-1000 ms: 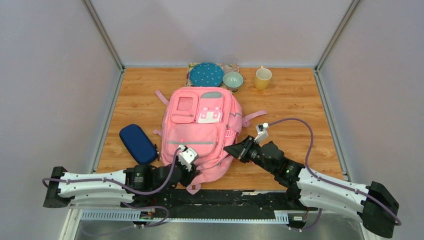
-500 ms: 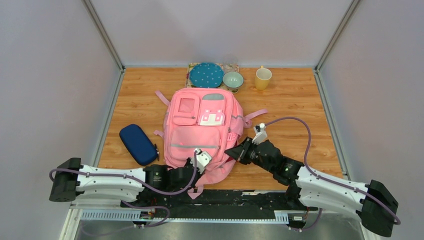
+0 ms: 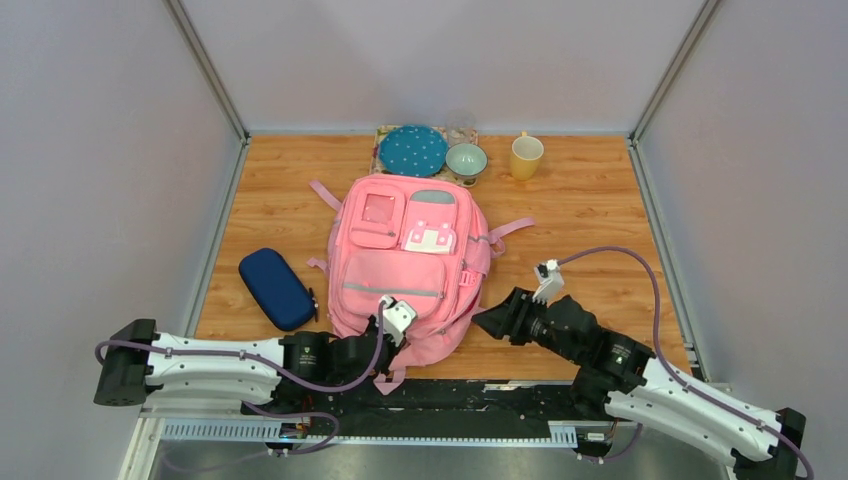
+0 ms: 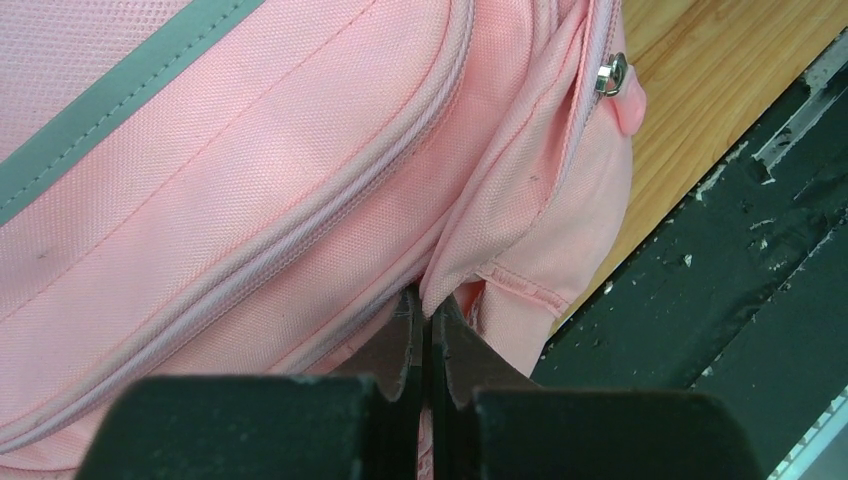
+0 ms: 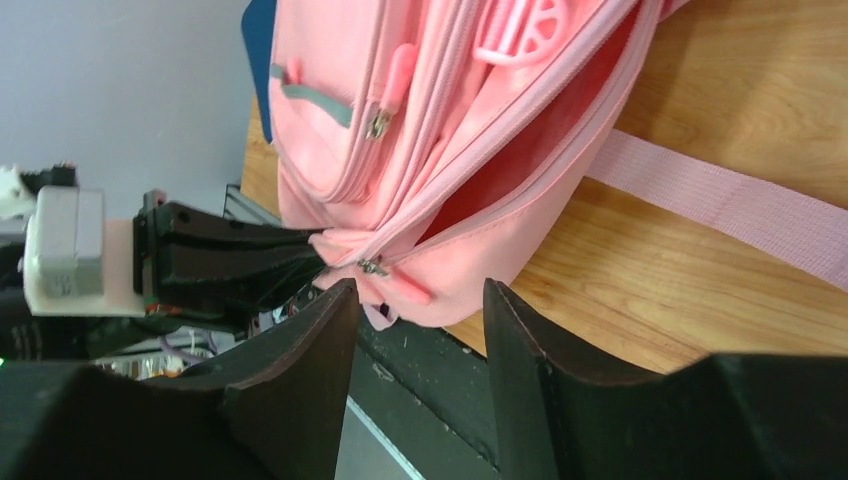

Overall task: Pack the student bag
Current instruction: Unzip the student bag at the center of the board.

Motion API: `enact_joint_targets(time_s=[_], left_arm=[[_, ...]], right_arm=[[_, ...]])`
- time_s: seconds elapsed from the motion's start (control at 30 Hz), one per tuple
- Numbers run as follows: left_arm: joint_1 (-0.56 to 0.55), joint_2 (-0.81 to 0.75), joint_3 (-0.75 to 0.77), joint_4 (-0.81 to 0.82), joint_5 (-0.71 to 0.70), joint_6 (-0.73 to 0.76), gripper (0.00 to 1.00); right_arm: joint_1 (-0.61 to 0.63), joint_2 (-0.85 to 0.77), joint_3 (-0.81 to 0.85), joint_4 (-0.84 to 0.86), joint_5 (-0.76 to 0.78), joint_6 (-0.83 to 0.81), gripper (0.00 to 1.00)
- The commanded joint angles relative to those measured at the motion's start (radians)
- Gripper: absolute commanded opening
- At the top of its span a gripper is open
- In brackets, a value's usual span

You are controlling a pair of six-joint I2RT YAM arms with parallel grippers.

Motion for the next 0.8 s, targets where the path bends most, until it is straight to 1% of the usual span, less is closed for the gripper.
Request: enact_joint_targets(time_s=[0.0, 0.1, 0.13, 0.17, 0.23, 0.3, 0.37, 0.47, 0.6, 0.77], left_arm=[[0.01, -0.021, 0.011, 0.09, -0.074, 0.003, 0.0], [0.011, -0.022, 0.013, 0.085, -0.07, 0.0, 0.0], [0.01, -0.022, 0.013, 0.085, -0.068, -0.001, 0.0], [0.01, -0.025, 0.013, 0.085, -0.07, -0.001, 0.0], [0.01, -0.027, 0.013, 0.086, -0.07, -0.001, 0.0], [0.01, -0.031, 0.016, 0.085, -0.068, 0.003, 0.0], [0.01, -0.036, 0.016, 0.086, -0.062, 0.005, 0.0], [0.01, -0.047, 0.014, 0.085, -0.057, 0.007, 0.0], [0.011, -0.061, 0.014, 0.082, -0.053, 0.013, 0.0], [0.008, -0.074, 0.013, 0.08, -0.042, 0.014, 0.0]], right_arm=[[0.033, -0.038, 0.016, -0.034, -0.107, -0.108, 0.52], [0.093, 0.052, 0.059, -0.025, -0.098, -0.162, 0.52], [0.134, 0.08, 0.074, -0.025, -0.083, -0.18, 0.52], [0.161, 0.142, 0.111, -0.023, -0.063, -0.197, 0.52], [0.228, 0.201, 0.154, -0.02, 0.0, -0.248, 0.52], [0.259, 0.281, 0.199, -0.011, 0.061, -0.28, 0.52], [0.267, 0.324, 0.21, 0.045, 0.054, -0.301, 0.52], [0.267, 0.385, 0.236, 0.067, 0.075, -0.328, 0.52], [0.267, 0.445, 0.269, 0.043, 0.124, -0.36, 0.52], [0.265, 0.496, 0.274, 0.064, 0.129, -0.381, 0.52]])
